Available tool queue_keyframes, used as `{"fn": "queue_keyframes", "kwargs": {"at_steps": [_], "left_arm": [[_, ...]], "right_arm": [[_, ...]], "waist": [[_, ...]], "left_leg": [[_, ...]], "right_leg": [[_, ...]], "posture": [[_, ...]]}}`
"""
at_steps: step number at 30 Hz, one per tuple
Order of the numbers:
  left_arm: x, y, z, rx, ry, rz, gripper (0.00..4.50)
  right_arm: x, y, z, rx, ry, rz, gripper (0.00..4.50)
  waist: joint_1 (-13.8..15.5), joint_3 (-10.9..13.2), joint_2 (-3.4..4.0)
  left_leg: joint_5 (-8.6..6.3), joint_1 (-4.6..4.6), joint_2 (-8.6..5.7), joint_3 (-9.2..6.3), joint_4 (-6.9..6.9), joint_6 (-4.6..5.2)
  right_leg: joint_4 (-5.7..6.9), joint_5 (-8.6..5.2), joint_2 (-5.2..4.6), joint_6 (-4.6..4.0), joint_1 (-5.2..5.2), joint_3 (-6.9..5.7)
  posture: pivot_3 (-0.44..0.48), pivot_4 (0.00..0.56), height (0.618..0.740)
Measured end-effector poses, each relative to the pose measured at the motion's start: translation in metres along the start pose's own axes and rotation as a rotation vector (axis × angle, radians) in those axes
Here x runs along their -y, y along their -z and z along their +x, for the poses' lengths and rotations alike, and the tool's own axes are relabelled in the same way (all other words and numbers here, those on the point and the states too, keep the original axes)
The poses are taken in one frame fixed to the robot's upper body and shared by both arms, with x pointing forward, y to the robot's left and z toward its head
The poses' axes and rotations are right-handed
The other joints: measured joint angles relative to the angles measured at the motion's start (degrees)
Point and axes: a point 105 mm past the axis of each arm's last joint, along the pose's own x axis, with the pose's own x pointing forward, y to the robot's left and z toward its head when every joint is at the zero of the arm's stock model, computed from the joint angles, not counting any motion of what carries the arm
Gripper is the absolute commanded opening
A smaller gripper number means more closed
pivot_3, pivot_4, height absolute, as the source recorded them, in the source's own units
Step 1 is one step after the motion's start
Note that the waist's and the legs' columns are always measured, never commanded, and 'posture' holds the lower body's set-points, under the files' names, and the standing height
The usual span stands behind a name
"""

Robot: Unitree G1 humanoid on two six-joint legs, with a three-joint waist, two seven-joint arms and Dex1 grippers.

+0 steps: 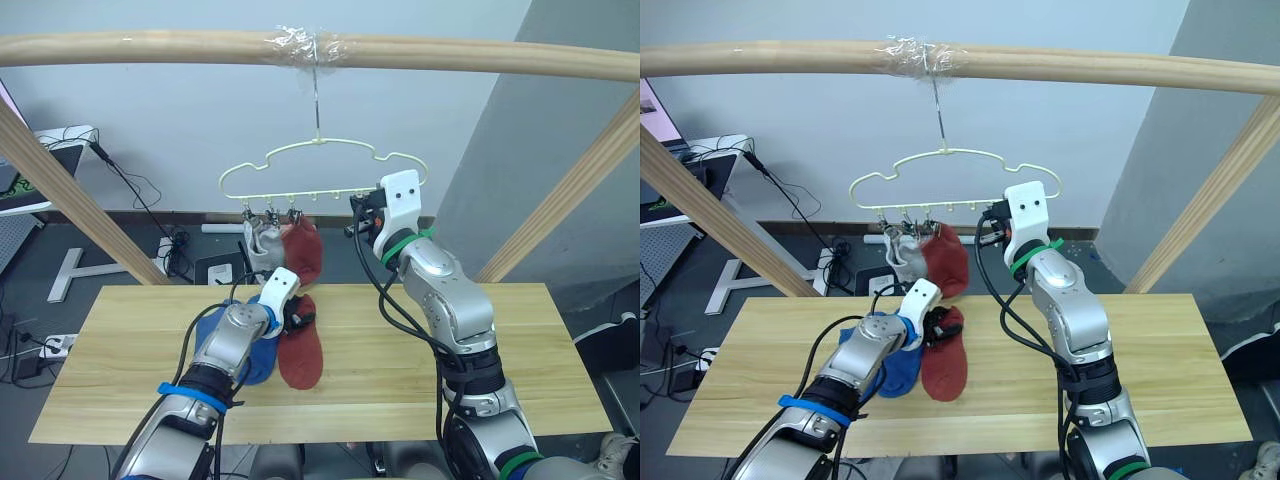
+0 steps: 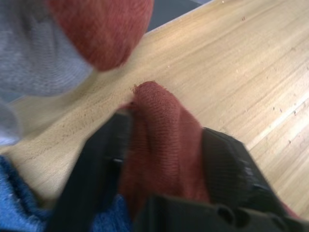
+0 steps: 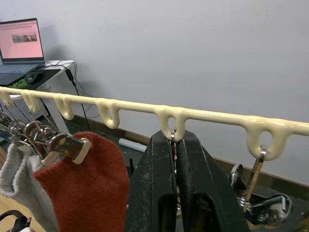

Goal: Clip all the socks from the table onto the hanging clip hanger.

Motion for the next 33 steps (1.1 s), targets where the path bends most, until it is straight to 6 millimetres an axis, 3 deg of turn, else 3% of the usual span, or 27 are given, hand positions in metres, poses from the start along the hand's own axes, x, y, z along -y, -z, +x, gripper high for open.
{"fn": "queue_keyframes", "kwargs": {"at_steps": [5,9,13,15,22,28,33], "left_arm": [[0.007,0.001,-0.002,0.033,0.026,0.01,0.05],[0.022,-0.001,-0.002,0.106,0.091,0.027,0.02],[0.046,-0.05,-0.012,0.388,0.192,0.15,0.02],[0.048,-0.075,-0.019,0.502,0.182,0.246,0.02],[0.047,-0.132,-0.026,0.728,0.048,0.428,0.02],[0.033,-0.132,-0.02,0.728,-0.06,0.455,0.02],[0.025,-0.143,-0.027,0.78,-0.135,0.484,0.02]], "right_arm": [[0.0,0.0,0.0,0.0,-0.001,-0.001,0.0],[0.0,0.0,0.0,0.0,-0.001,-0.001,0.0],[0.0,0.0,0.0,-0.003,0.0,0.0,0.0],[-0.001,0.0,0.0,-0.006,-0.002,0.001,0.0],[-0.002,-0.002,-0.002,-0.011,-0.012,0.014,0.0],[-0.005,-0.002,-0.003,-0.018,-0.024,0.035,0.0],[-0.006,-0.001,-0.004,-0.026,-0.025,0.04,0.0]], "waist": [[0.0,0.0,0.0],[0.0,0.0,0.0],[0.2,0.0,0.0],[0.2,0.0,0.0],[0.1,0.0,0.0],[-0.2,0.0,0.0],[-0.2,0.0,0.0]], "left_leg": [[0.0,0.0,0.0,0.0,0.0,0.0],[0.0,-0.03,0.0,0.0,0.0,0.0],[0.0,-0.05,0.0,0.0,0.01,0.0],[0.0,-0.04,-0.01,0.02,0.01,0.0],[0.0,-0.05,-0.02,0.05,0.0,0.01],[-0.01,-0.05,-0.01,0.0,-0.01,0.01],[0.0,-0.06,-0.02,0.03,0.0,0.01]], "right_leg": [[0.0,0.0,-0.01,0.0,0.0,0.0],[-0.01,0.0,-0.02,0.0,-0.01,-0.01],[-0.02,0.0,-0.05,0.0,-0.01,-0.01],[-0.02,0.01,-0.04,0.0,-0.01,0.02],[-0.06,0.01,-0.03,0.01,0.0,0.04],[-0.05,0.01,0.0,0.01,-0.01,0.02],[-0.07,0.01,-0.01,0.02,-0.01,0.03]], "posture": [[-0.03,0.176,0.71],[-0.035,0.179,0.71],[-0.037,0.18,0.71],[-0.038,0.18,0.71],[-0.05,0.179,0.71],[-0.057,0.179,0.71],[-0.057,0.179,0.71]]}}
